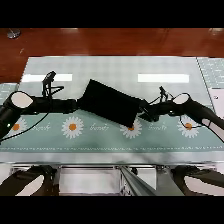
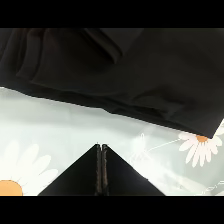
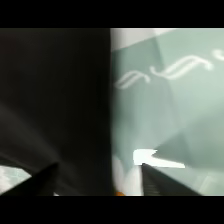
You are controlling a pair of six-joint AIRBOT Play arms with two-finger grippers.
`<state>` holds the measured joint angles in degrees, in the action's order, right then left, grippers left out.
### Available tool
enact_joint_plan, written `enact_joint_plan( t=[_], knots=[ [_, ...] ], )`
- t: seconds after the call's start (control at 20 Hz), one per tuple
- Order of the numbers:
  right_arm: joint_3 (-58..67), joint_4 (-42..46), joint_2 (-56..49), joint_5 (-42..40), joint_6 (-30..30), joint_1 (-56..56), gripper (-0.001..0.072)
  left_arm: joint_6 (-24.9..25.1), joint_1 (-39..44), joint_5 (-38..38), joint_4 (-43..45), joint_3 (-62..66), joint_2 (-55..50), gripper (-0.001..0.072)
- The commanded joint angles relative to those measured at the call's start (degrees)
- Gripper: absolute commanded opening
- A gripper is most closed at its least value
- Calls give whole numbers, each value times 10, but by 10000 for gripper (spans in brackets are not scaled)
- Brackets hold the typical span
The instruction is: Fold the shirts.
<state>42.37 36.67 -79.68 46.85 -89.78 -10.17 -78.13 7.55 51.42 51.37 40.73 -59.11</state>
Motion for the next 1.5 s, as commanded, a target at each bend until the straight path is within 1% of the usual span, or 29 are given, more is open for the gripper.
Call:
enact_joint_plan(
  t=[0.0,0.05,0.1,0.15,0.2,0.25,0.55,0.7,0.9,1.05,1.25,1.45],
  knots=[
    [61,-36,-78,22,22,-41,525,-1,0,0,0,0,0,20],
    [91,-38,-95,34,30,-54,394,-1,0,0,0,0,0,20],
    [129,-36,-111,56,52,-64,149,-1,0,0,0,0,0,20],
    [168,-35,-120,79,81,-64,30,-1,0,0,0,0,0,20],
    [210,-27,-123,103,90,-64,30,-1,0,0,0,0,0,20],
    [265,1,-122,126,88,-64,29,-1,0,0,0,0,0,20],
    [643,252,-122,341,-20,-55,29,-1,0,0,0,0,0,20],
    [761,303,-121,429,-44,-23,29,-1,0,0,0,0,-2,20],
    [777,314,-72,476,-58,69,30,-1,0,7,0,0,-2,20],
    [776,313,-29,511,-74,162,30,1,0,8,1,0,-2,20],
    [766,319,4,595,-87,301,30,1,0,9,1,0,-2,20],
    [620,348,88,594,-76,411,30,1,0,10,1,0,-2,19]
  ],
)
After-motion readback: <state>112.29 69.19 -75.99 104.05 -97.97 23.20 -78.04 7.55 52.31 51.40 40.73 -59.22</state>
